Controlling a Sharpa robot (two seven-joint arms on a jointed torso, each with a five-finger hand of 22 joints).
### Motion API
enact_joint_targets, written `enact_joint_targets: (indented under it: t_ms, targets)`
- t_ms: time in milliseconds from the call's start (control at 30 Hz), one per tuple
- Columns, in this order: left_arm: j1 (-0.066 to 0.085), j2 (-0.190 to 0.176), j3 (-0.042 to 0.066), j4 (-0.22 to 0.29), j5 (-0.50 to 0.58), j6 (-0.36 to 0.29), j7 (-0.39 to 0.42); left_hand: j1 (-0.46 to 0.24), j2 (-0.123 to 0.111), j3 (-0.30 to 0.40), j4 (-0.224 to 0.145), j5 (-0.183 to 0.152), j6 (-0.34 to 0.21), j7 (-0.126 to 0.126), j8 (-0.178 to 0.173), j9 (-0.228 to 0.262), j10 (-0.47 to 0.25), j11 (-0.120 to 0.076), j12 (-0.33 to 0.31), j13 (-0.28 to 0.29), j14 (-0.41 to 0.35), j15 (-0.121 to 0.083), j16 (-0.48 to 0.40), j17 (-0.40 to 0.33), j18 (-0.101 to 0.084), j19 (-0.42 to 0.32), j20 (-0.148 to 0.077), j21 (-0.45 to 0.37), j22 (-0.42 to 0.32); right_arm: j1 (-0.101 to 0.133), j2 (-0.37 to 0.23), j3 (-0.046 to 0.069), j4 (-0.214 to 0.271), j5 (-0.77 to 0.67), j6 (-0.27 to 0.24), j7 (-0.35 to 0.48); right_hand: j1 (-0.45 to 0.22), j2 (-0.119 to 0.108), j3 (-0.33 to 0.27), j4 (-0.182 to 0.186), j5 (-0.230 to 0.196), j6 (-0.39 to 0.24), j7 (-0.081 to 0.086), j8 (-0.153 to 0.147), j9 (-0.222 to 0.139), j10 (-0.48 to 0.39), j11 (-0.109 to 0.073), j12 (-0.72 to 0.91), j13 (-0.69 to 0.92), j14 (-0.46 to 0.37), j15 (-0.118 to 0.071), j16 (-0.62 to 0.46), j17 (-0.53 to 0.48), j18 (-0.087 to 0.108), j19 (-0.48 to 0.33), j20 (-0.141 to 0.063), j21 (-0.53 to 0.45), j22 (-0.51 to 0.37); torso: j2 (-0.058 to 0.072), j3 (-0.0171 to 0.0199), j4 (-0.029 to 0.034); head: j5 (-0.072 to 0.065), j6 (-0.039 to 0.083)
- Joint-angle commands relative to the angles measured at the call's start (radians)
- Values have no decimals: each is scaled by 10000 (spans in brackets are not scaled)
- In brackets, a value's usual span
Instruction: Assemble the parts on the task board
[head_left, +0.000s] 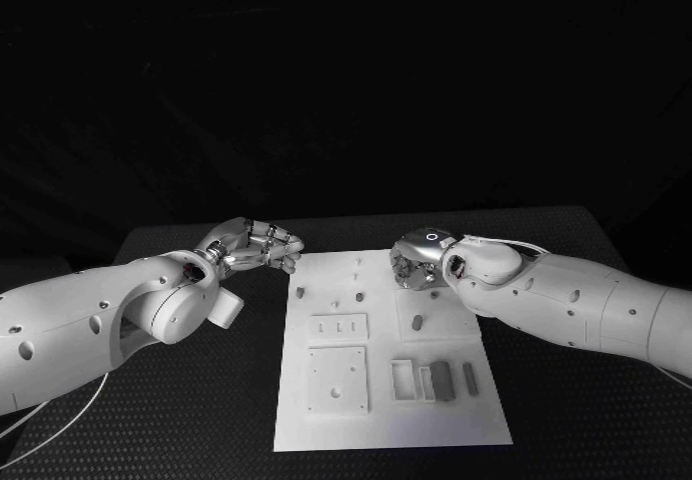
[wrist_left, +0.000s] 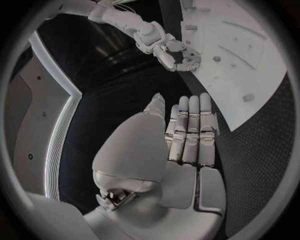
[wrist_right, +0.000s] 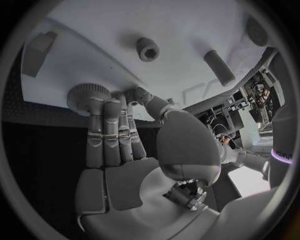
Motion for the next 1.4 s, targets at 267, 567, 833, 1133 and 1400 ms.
enact_joint_targets:
  t_ms: [267,567,833,1133,1400]
  targets:
    - [17,-5,10,38,60,130,72,-128,-5,64,8,5,59,36,-51,-15,35,35,-67,18,-1,76,-61,23,159,-2,56,-68,20,-60,-24,-51,366,-468,-797,-981,229,322,83,-3,26,193,-42,51,85,371,-180,59,216,57,-95,155,88,451,17,-88,223,244,34,-4,6,40,115]
    - [21,27,10,-17,61,114,65,-140,-17,73,8,5,55,42,-62,-16,34,39,-86,29,-1,79,-76,34,159,-6,58,-72,25,154,212,-1,641,-721,-1689,-1663,234,271,101,-9,27,265,-73,54,138,442,-213,58,268,80,-128,253,154,451,23,-127,362,247,42,4,0,69,272]
    - [27,51,10,-25,62,144,44,-151,-29,81,8,4,51,50,-73,-17,33,42,-104,40,0,80,-89,45,160,-8,60,-76,30,196,766,-3,395,-1154,-1707,-2020,232,236,108,-8,26,301,-88,49,165,480,-227,54,297,90,-141,313,193,451,19,-146,450,248,62,22,0,119,389]
    - [30,118,10,-50,65,155,30,-176,-55,93,6,4,25,89,-104,-23,19,53,-145,58,2,84,-115,65,162,-11,63,-83,40,189,1439,-60,-27,-1730,-1668,-2326,232,208,115,-7,26,333,-99,41,187,517,-241,53,325,97,-156,366,226,451,28,-164,538,249,79,25,27,173,450]
    - [30,167,11,-88,65,190,21,-187,-59,105,7,4,13,104,-120,-25,15,58,-167,71,2,86,-131,78,163,-14,65,-88,46,186,1697,-102,-214,-1850,-1721,-2409,229,185,121,-8,26,359,-108,34,206,541,-252,49,348,103,-167,409,253,451,31,-180,611,247,82,13,27,190,449]
